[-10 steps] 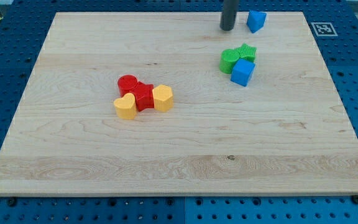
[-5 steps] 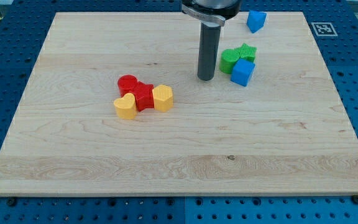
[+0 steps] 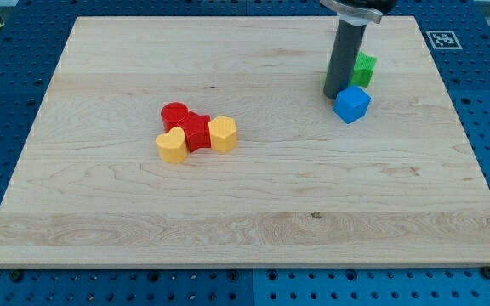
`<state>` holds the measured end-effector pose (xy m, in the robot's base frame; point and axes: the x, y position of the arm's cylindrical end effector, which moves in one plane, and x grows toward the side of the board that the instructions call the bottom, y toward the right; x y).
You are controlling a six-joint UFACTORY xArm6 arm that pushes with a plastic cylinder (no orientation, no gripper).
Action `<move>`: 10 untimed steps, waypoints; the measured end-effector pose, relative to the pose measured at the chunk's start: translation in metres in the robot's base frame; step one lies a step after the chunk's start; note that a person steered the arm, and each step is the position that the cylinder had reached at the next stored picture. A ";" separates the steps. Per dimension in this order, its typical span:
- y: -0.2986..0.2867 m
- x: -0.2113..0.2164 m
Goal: Place the green blocks to the bottom of the blue triangle
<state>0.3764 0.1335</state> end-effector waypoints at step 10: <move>-0.010 -0.064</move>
<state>0.3122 0.1240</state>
